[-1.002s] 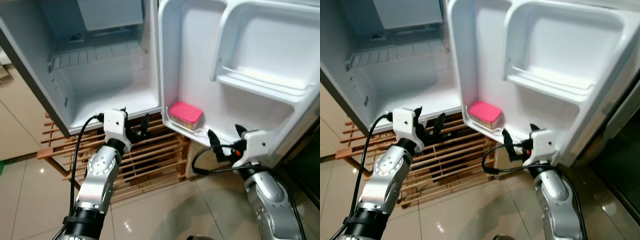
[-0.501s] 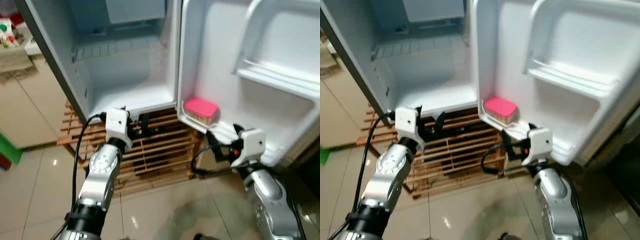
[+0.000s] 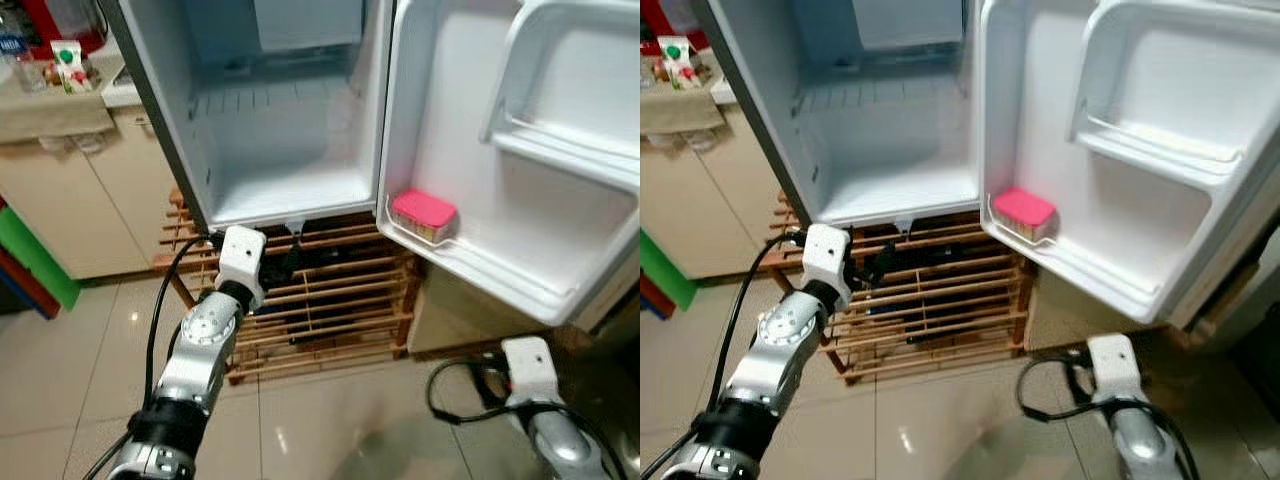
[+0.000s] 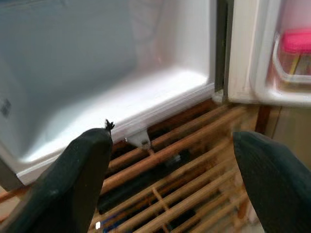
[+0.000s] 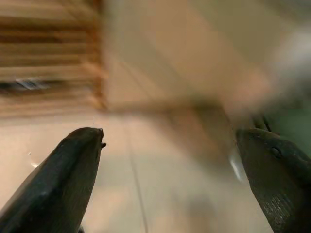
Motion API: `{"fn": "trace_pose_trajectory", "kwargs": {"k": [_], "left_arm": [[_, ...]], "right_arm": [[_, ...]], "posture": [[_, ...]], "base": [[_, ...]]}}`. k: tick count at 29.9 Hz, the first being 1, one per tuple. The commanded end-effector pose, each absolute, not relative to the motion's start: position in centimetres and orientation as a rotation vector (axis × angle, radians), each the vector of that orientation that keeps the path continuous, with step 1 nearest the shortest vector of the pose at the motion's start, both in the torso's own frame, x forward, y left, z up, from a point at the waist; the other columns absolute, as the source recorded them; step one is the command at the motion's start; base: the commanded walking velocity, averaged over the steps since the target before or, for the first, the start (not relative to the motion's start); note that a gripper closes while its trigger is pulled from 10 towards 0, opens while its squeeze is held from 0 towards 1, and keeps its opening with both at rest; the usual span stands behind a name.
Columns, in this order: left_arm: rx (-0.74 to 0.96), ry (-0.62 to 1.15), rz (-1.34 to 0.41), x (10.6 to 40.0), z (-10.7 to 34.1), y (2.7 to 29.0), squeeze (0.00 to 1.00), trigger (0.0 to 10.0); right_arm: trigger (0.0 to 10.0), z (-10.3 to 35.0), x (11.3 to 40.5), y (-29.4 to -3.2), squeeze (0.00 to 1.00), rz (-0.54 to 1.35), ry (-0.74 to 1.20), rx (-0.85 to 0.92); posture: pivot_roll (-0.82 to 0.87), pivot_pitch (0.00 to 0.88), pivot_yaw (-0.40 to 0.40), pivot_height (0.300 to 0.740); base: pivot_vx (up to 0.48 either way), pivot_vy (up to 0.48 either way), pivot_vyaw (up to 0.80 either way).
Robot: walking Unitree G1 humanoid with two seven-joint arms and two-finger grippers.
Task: Restocking fridge
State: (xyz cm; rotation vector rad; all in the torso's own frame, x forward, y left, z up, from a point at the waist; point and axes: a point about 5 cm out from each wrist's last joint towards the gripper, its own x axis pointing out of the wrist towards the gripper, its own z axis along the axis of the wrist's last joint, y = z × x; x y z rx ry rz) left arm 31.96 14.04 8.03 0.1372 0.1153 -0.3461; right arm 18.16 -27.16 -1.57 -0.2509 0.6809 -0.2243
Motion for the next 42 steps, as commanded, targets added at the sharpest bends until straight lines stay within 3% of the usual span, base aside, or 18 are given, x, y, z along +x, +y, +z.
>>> {"fn": "trace_pose_trajectory", "kwargs": {"k": [1, 4, 7, 8, 9, 11, 16, 20, 24, 25, 32, 35, 42], "left_arm": [[0.181, 0.193, -0.35, 32.2, 6.8, 14.7, 0.0, 10.0], [0.213, 0.253, -0.357, 32.0, 5.9, 14.9, 0.0, 10.0], [0.246, 0.418, -0.375, 31.1, 3.2, 15.6, 0.0, 10.0], [0.325, 0.589, -0.395, 29.7, 0.7, 16.5, 0.0, 10.0], [0.342, 0.649, -0.396, 29.1, -0.1, 16.9, 0.0, 10.0], [0.346, 0.675, -0.396, 28.9, -0.5, 17.0, 0.0, 10.0], [0.492, 0.858, -0.353, 26.0, -3.4, 19.5, 0.0, 10.0], [0.521, 0.911, -0.34, 24.9, -4.1, 20.3, 0.0, 10.0], [0.534, 0.983, -0.342, 23.2, -5.3, 21.1, 0.0, 10.0], [0.546, 1.001, -0.352, 22.6, -5.7, 21.1, 0.0, 10.0], [0.6, 1.058, -0.409, 20.9, -6.7, 20.8, 0.0, 10.0], [0.615, 1.093, -0.425, 20.1, -7.2, 21.0, 0.0, 10.0], [0.672, 1.164, -0.438, 18.3, -7.9, 21.9, 0.0, 10.0]], "right_arm": [[10.0, -2.8, 16.8, -29.0, 0.0, -0.358, 0.779, -0.232], [10.0, -3.2, 16.1, -30.1, 0.0, -0.429, 0.821, -0.237], [10.0, -3.0, 15.3, -33.4, 0.0, -0.607, 0.857, -0.287], [10.0, -1.7, 15.4, -35.8, 0.0, -0.705, 0.814, -0.318], [10.0, -1.1, 15.6, -36.6, 0.0, -0.744, 0.794, -0.338], [10.0, -0.7, 15.7, -37.1, 0.0, -0.763, 0.783, -0.351], [10.0, 5.9, 18.1, -41.6, 0.0, -0.936, 0.57, -0.499], [10.0, 8.2, 19.1, -42.6, 0.0, -0.988, 0.481, -0.538], [10.0, 9.9, 21.6, -41.6, 0.0, -0.93, 0.351, -0.508], [10.0, 10.1, 23.2, -40.3, 0.0, -0.826, 0.335, -0.495], [10.0, 11.6, 26.1, -37.5, 0.0, -0.674, 0.197, -0.434], [10.0, 11.9, 26.8, -36.5, 0.0, -0.619, 0.17, -0.398], [10.0, 11.4, 27.6, -31.2, 0.0, -0.258, 0.143, -0.225]], "posture": [[-0.13, 0.0, 0.084, 0.74], [-0.13, 0.0, 0.085, 0.74], [-0.13, 0.0, 0.094, 0.74], [-0.13, 0.0, 0.094, 0.74], [-0.13, 0.0, 0.094, 0.74], [-0.13, 0.0, 0.094, 0.74], [-0.14, 0.0, 0.091, 0.74], [-0.15, 0.0, 0.091, 0.74], [-0.15, 0.0, 0.091, 0.74], [-0.15, 0.0, 0.091, 0.74], [-0.15, 0.0, 0.094, 0.74], [-0.15, 0.0, 0.092, 0.74], [-0.15, 0.0, 0.084, 0.74]], "base": [[0.0, 0.0, 0.0], [0.0, 0.0, 0.0], [0.0, 0.0, 0.0], [0.0, 0.0, 0.0], [0.0, 0.0, 0.0], [0.0, 0.0, 0.0], [0.0, 0.0, 0.0], [0.0, 0.0, 0.0], [0.0, 0.0, 0.0], [0.0, 0.0, 0.0], [0.0, 0.0, 0.0], [0.0, 0.0, 0.0], [0.0, 0.0, 0.0]]}}
